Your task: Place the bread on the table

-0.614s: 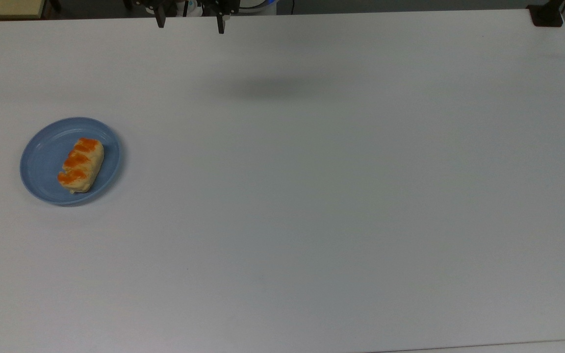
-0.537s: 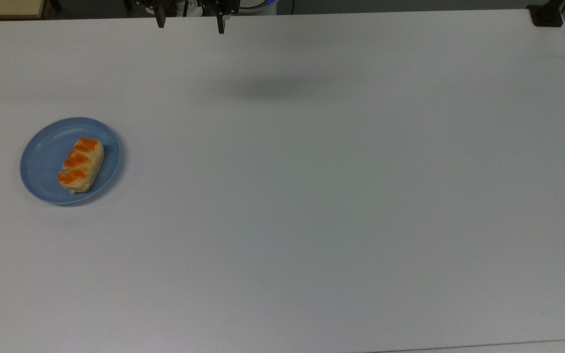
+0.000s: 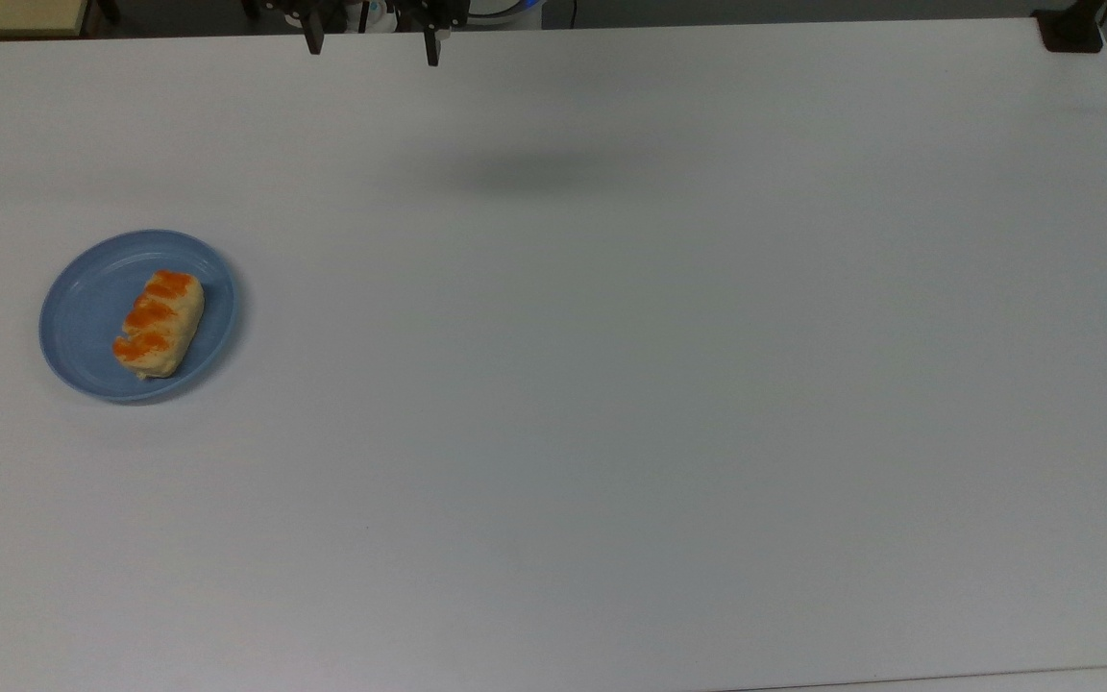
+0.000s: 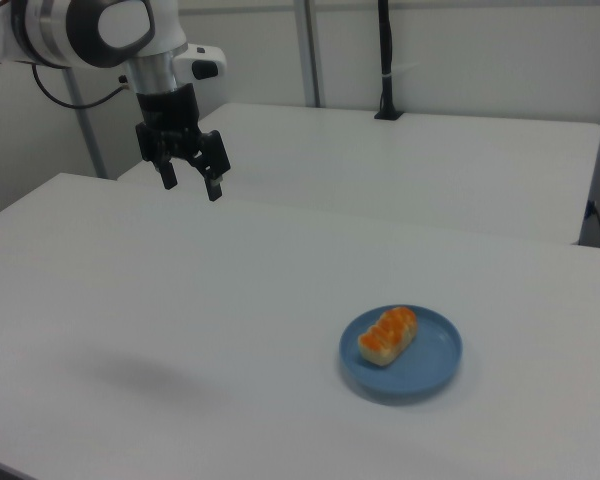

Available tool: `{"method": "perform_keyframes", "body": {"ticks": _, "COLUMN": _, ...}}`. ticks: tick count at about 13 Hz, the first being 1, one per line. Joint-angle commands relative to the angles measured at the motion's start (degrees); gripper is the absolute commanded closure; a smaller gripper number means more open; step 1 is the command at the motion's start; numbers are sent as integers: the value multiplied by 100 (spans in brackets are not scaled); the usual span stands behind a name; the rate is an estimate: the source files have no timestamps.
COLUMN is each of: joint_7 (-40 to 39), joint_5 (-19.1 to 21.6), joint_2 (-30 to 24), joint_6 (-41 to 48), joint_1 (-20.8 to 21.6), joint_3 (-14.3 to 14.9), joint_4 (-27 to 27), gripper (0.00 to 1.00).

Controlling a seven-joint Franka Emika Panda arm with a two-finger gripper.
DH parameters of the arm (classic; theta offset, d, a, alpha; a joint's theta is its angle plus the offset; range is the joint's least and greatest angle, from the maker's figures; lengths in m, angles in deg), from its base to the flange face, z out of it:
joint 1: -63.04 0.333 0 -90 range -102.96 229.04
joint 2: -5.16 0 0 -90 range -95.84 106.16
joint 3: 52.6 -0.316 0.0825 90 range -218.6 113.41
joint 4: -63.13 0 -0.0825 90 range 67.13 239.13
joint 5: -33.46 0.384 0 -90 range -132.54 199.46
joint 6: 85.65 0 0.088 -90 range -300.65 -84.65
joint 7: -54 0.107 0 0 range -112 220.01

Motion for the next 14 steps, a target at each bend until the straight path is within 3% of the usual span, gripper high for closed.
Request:
{"method": "perform_keyframes", "body": {"ticks": 1, "joint_7": 54, "joint_5": 10, "joint_2": -82, "joint_6": -33, "joint_1": -80, "joint_3": -28, "joint_4": 50, "gripper": 0}}
{"method": "perform_keyframes", "body": {"ticks": 5, "joint_7": -549, "joint_5": 19, "joint_2": 101, "joint_6": -453, "joint_1": -255, "joint_3": 252, "joint_4": 59, "gripper": 0}}
{"method": "perform_keyframes", "body": {"ticks": 11, "joint_7": -1922, "joint_5": 106, "joint_2": 865, "joint_6": -1631, "joint_1": -431, "joint_3": 1605, "joint_4": 86, "gripper": 0}}
{"method": "perform_keyframes", "body": {"ticks": 14, "joint_7": -1854, "joint_5": 606, "joint_2": 1410, "joint_6": -2439, "joint_1": -458, "joint_3": 1835, "joint_4": 85, "gripper": 0}}
